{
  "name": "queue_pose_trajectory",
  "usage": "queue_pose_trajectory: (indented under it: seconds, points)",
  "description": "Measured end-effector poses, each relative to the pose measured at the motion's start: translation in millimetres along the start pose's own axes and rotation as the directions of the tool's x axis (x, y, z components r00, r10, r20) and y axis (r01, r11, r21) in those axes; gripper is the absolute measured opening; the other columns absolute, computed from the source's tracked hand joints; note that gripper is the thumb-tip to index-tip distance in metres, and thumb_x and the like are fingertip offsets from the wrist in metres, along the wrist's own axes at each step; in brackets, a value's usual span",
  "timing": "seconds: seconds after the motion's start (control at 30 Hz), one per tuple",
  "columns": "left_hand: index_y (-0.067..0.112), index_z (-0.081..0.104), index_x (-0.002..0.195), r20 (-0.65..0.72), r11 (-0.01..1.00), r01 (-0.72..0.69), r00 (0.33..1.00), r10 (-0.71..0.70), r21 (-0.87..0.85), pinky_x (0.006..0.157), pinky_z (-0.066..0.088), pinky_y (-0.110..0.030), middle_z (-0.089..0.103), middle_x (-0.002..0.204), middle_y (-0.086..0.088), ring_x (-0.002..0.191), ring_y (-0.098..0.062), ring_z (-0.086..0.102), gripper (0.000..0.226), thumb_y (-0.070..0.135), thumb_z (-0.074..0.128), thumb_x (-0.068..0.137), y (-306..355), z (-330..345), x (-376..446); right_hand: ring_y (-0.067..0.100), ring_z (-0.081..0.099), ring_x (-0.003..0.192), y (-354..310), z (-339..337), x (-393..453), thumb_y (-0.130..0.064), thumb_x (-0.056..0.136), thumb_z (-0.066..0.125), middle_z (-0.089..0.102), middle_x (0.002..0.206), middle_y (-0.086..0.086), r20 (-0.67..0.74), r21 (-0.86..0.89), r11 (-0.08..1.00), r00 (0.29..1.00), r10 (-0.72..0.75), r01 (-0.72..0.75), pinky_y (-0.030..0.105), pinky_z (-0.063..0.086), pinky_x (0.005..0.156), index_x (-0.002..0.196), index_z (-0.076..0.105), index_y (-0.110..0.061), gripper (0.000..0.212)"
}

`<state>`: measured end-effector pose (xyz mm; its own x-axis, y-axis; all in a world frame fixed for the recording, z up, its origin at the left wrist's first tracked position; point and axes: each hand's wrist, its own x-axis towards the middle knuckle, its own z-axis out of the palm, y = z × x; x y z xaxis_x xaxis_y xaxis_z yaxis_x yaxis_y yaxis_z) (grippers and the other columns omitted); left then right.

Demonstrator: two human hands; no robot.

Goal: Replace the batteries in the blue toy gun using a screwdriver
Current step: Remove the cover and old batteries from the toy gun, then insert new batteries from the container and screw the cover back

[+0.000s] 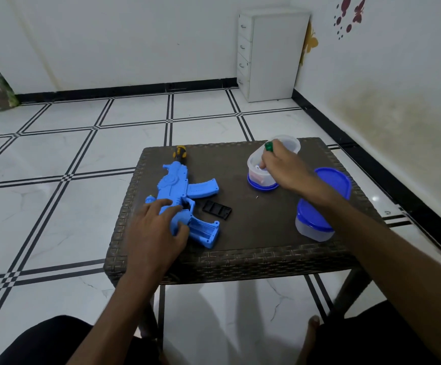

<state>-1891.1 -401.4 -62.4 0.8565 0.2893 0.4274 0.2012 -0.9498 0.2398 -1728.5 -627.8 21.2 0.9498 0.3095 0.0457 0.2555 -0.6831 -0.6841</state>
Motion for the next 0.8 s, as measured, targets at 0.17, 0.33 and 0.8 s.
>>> queue_pose_trajectory:
  seconds: [0.17,0.33,0.8]
  points:
    - [0.022,0.075,0.105,0.078,0.995,0.007,0.997,0.0,-0.1,0.085,0.047,-0.034,0.067,0.113,0.006,0.107,-0.021,0.057,0.025,0.021,0.065,0.083,22,5,10,0.022,0.057,0.09,5,39,-7,-0.027,0.101,0.05,0.058,0.101,0.006,0.231,-0.224,0.971,0.973,-0.025,0.078,0.031,0.043,0.068,0.111,0.055,-0.011,0.02]
    - [0.021,0.075,0.102,0.1,0.989,-0.056,0.993,0.069,-0.134,0.077,0.049,-0.034,0.07,0.102,0.004,0.099,-0.022,0.06,0.02,0.019,0.066,0.084,38,9,21,0.025,0.058,0.103,22,75,-1,-0.034,0.088,0.07,0.062,0.116,0.008,0.173,-0.365,0.93,0.985,0.021,0.045,0.031,0.042,0.077,0.115,0.058,-0.015,0.035]
    - [0.026,0.075,0.107,0.196,0.972,-0.146,0.964,0.182,-0.184,0.078,0.051,-0.034,0.069,0.102,0.002,0.099,-0.019,0.061,0.025,0.027,0.055,0.092,91,40,93,0.026,0.059,0.104,28,-5,38,-0.046,0.092,0.057,0.063,0.114,0.005,0.006,-0.525,0.845,0.993,-0.119,0.104,0.032,0.04,0.077,0.113,0.059,-0.026,0.029]
